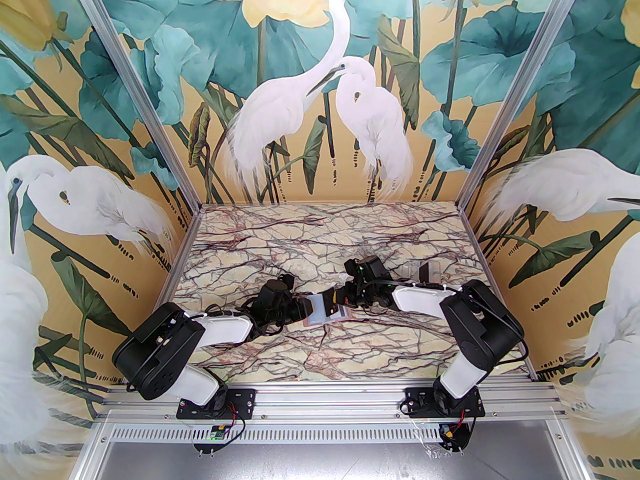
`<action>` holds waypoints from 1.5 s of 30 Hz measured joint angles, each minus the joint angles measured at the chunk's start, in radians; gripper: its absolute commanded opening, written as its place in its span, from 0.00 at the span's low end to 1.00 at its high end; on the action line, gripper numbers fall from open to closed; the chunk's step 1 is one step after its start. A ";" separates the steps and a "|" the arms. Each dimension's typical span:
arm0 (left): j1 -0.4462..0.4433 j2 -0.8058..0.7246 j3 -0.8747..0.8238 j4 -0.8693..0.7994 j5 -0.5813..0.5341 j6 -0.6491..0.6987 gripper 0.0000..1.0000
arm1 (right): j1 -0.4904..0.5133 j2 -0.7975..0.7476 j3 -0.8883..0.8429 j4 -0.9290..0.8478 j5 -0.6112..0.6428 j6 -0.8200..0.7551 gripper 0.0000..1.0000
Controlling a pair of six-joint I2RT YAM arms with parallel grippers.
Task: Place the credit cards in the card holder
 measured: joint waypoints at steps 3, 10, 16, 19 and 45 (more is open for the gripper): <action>0.000 0.000 0.000 0.000 0.000 0.000 0.38 | 0.003 0.005 -0.001 0.006 0.000 0.003 0.00; 0.000 0.000 0.000 0.000 0.000 0.000 0.38 | 0.015 0.011 -0.002 0.027 0.001 0.014 0.00; 0.000 0.000 0.000 0.000 -0.003 0.000 0.38 | 0.024 0.015 -0.006 0.039 0.001 0.022 0.00; 0.000 0.000 0.000 0.000 -0.003 0.000 0.38 | 0.025 0.017 -0.014 0.047 0.001 0.027 0.00; 0.000 -0.023 -0.002 -0.037 -0.017 0.000 0.40 | 0.050 0.063 0.013 0.028 0.014 0.040 0.00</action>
